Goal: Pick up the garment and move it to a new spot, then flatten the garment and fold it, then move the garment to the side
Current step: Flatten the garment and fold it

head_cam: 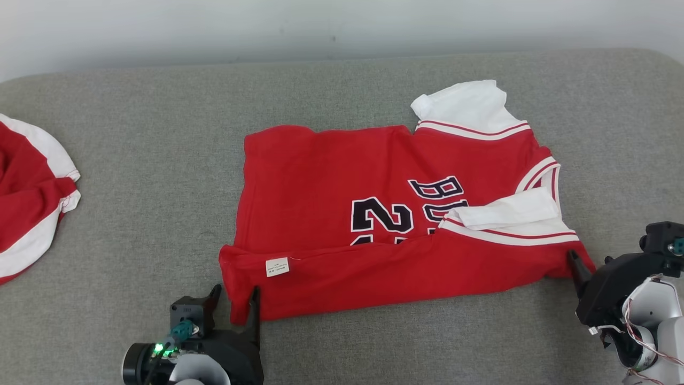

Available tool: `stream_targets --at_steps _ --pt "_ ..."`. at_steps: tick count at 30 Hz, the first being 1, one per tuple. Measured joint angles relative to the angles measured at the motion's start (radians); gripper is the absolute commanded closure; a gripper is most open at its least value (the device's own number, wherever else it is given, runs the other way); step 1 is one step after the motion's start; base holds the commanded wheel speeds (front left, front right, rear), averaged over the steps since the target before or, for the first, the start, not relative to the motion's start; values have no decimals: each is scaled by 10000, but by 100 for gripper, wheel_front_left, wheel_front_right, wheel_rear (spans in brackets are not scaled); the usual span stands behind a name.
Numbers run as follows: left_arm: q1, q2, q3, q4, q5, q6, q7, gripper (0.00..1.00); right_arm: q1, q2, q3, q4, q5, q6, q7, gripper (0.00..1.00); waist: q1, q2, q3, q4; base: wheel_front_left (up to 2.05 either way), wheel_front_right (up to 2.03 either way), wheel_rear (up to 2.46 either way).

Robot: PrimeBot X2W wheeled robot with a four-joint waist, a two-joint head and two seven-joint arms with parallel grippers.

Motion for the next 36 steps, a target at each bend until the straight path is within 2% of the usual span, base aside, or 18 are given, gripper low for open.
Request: stream_targets --at_steps 5,6,7,9,10,11,12,13,20,28,36 --pt "-248 -15 -52 134 -96 -86 447 0 -320 -31 -58 464 -479 0 585 0 -1 -2 175 33 0 0 0" --pt "-312 -15 -59 138 -121 -88 529 17 -401 -50 -75 545 -533 0 681 0 -1 -1 215 38 0 0 0" --pt "-353 -12 -75 142 -123 -102 602 17 -478 -61 -82 621 -558 0 769 0 -1 -1 254 44 0 0 0" --pt "-400 -4 -77 150 -186 -176 669 93 -613 -56 -105 742 -612 0 880 0 -1 -2 324 59 0 0 0" --pt "-426 2 -90 153 -190 -188 731 100 -660 -56 -111 796 -650 0 938 0 -1 -2 351 67 0 0 0" --pt "-454 6 -96 155 -203 -238 755 100 -708 -56 -128 865 -648 0 995 9 -1 -2 375 76 0 0 0" --pt "-482 8 -98 151 -209 -259 759 100 -757 -61 -115 901 -646 0 1035 51 -1 -2 395 85 0 0 0" --pt "-484 -8 -123 140 -211 -265 767 100 -786 -67 -102 928 -639 0 1068 98 0 -2 408 99 0 0 0" --pt "-297 -42 -165 31 -405 -261 786 100 -616 -92 88 825 -184 19 997 100 1 -1 229 154 0 0 0" --pt "687 213 -236 -418 -581 -140 938 100 679 -121 -221 -151 238 19 1087 100 1 -1 -399 178 0 0 0" --pt "1689 416 -286 -1051 -742 155 1208 100 1897 203 -502 -1043 226 19 1555 100 0 -1 -927 174 0 0 0"
